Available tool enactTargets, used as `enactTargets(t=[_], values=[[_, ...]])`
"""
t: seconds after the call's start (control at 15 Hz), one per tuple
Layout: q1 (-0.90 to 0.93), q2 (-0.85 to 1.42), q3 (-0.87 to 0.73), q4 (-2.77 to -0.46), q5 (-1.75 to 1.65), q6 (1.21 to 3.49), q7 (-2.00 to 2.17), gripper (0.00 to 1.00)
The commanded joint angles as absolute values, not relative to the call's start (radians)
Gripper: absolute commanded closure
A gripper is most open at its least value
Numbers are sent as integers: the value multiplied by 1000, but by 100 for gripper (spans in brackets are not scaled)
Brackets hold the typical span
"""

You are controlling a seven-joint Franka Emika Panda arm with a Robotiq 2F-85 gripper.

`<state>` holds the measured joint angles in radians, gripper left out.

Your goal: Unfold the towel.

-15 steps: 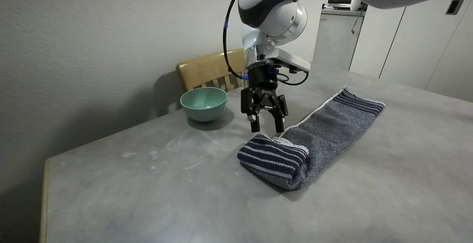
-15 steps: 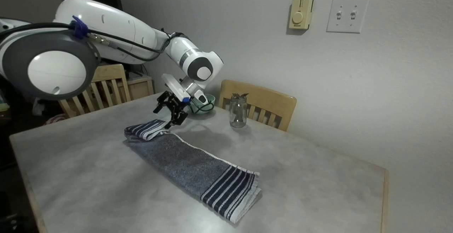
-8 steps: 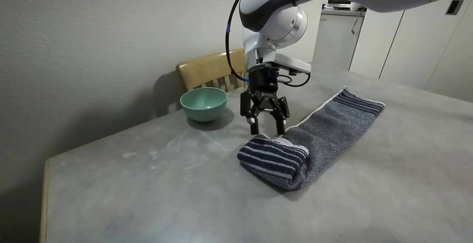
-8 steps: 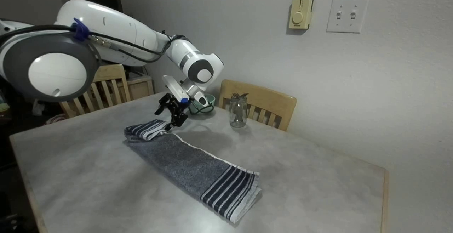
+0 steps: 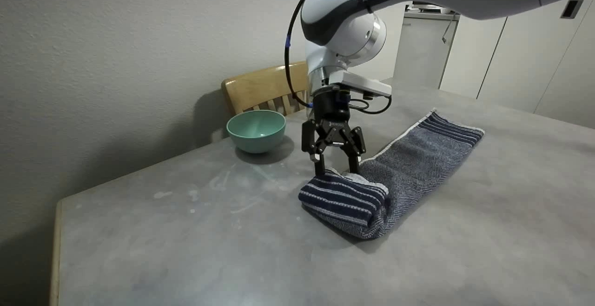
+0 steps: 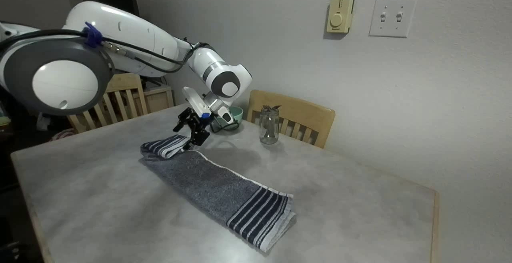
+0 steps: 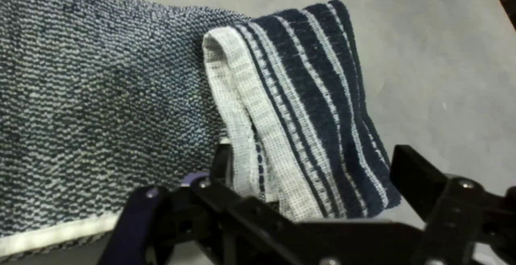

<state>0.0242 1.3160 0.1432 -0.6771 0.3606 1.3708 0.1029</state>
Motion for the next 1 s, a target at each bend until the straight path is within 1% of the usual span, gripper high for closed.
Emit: enactTargets(t=[0.0,0.27,0.73,0.8,0.87,0.93], values=[[24,1316,143,-682,361,1374,103,0],[23,1320,142,-683,360,1374,108,0],[80,1323,143,-709,374,1411,180,0],[86,1322,143,-713,377,1418,198,25],[91,1319,143,-717,379,1429,218,26],[100,1315,141,-721,377,1440,239,34]])
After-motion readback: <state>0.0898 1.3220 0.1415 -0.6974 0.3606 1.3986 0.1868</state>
